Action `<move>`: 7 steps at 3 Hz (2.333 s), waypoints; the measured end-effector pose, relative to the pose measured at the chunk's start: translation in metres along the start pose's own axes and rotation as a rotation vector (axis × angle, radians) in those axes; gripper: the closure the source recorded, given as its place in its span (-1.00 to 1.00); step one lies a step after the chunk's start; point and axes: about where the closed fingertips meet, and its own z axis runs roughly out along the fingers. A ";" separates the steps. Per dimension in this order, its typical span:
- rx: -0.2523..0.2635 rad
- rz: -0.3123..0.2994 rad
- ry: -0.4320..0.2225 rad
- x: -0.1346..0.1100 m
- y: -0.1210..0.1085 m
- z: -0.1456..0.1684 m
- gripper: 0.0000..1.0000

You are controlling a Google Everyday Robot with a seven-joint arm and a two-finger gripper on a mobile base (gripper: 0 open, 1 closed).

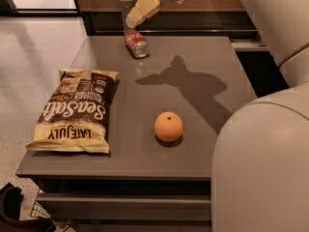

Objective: Place coke can upright

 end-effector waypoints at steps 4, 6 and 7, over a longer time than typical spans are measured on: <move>0.155 0.007 0.193 -0.045 0.018 0.111 -1.00; 0.115 0.025 0.227 -0.043 0.004 0.129 -1.00; 0.094 0.041 0.271 -0.026 -0.002 0.128 -1.00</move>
Offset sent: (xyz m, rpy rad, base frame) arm 0.0301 0.0756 -0.0421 -0.2228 0.0032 -0.1508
